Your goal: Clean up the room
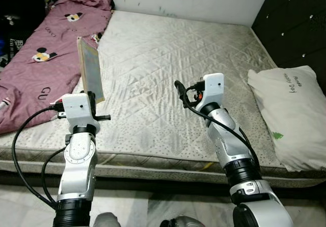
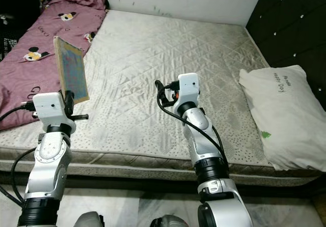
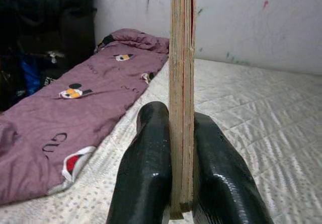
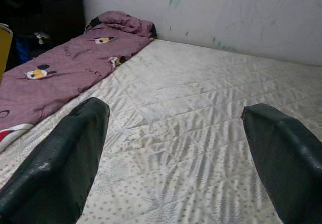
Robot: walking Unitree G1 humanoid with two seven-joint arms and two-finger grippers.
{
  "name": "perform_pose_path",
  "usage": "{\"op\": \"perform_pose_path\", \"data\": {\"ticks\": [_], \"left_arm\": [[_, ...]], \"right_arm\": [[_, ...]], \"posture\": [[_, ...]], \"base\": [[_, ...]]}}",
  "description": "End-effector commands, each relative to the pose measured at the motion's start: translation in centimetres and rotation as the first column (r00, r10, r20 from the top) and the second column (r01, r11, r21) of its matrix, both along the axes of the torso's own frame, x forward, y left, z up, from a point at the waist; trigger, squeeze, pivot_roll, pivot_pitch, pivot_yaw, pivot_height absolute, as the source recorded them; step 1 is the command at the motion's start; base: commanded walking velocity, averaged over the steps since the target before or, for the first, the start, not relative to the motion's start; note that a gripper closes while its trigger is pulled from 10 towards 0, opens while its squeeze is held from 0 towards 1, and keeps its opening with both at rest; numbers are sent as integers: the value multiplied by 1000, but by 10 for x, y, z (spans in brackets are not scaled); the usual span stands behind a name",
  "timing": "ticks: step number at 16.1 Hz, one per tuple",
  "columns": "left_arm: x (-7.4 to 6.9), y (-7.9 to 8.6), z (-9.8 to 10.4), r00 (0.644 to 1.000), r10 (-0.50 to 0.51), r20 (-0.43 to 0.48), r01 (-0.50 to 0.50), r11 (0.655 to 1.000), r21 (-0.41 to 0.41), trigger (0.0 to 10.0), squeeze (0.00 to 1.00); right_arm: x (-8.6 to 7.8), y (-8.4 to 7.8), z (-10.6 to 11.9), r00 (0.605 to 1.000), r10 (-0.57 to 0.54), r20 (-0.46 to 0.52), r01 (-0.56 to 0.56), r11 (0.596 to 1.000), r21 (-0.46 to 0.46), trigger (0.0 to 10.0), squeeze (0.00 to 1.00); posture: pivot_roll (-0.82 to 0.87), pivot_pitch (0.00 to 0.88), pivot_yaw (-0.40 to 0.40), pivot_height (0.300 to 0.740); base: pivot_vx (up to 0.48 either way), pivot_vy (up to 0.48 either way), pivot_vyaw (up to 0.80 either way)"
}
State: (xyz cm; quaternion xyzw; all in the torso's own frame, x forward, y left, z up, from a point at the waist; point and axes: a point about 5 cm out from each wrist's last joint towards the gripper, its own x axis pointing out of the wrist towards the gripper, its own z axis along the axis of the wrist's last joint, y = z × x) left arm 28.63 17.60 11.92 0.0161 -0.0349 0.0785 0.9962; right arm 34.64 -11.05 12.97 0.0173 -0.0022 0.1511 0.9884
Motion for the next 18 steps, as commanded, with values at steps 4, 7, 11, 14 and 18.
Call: {"op": "perform_pose_path", "data": {"ticks": [4, 7, 11, 14, 18], "left_arm": [[3, -5, 11, 998, -23, 54, 23, 1000, 3, 10000, 0], [3, -6, 11, 998, -22, 53, 22, 1000, 2, 10000, 0], [3, -6, 11, 997, -11, 72, 12, 1000, -10, 10000, 0], [1, -5, 8, 997, -1, 73, 2, 1000, -12, 10000, 0], [-1, -10, 3, 997, -49, 62, 52, 998, -40, 10000, 0]], "right_arm": [[2, -4, 1, 1000, -9, 0, 9, 1000, -11, 10000, 0], [2, -3, 0, 1000, -10, -3, 10, 1000, -14, 10000, 0], [3, -5, -1, 1000, -19, -7, 19, 1000, -14, 10000, 0], [0, -8, -6, 999, -44, -19, 44, 999, -4, 10000, 0], [-7, -13, -13, 996, -84, -40, 85, 996, 23, 10000, 0]], "posture": [[-51, 0, -99, 740], [-51, 0, -101, 740], [-51, 0, -96, 740], [-56, 0, -83, 740], [-83, 0, -43, 740]], "base": [[0, -269, 428], [0, -286, 0], [0, -148, 0], [0, 0, 0], [0, 0, 0]]}}
